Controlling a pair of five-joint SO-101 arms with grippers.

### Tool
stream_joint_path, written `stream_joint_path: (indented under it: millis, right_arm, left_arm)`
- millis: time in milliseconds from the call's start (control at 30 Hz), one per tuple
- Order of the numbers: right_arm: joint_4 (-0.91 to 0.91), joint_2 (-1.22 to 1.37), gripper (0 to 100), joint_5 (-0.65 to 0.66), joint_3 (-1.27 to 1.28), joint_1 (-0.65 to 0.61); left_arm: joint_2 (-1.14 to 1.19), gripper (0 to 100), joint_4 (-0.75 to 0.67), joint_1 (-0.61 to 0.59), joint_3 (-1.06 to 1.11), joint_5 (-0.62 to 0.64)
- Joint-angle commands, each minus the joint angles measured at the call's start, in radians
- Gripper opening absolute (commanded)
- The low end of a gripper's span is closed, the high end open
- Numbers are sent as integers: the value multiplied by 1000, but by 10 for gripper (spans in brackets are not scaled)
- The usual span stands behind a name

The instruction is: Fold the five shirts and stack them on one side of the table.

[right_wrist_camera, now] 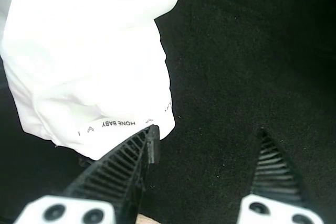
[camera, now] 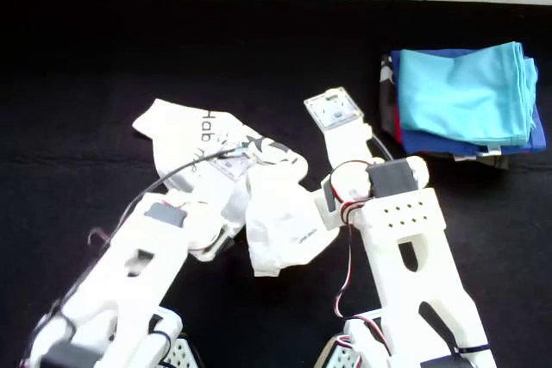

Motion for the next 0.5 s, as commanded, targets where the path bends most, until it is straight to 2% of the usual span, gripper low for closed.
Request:
stream_joint_path:
  millis: [0,167,300,467]
  right_arm:
    - [10,-4,275,-5,-36,-7]
    - [10,-4,275,-5,-36,-4]
    - [10,4,275,-5,-36,-4]
    - [1,7,275,-5,-21,-4]
  left_arm:
    - [134,213,-15,16,-107,9]
    - [186,148,-14,13,-148,8]
    - [186,15,8,13,-154,8]
    - [185,8,152,-18,-255,8]
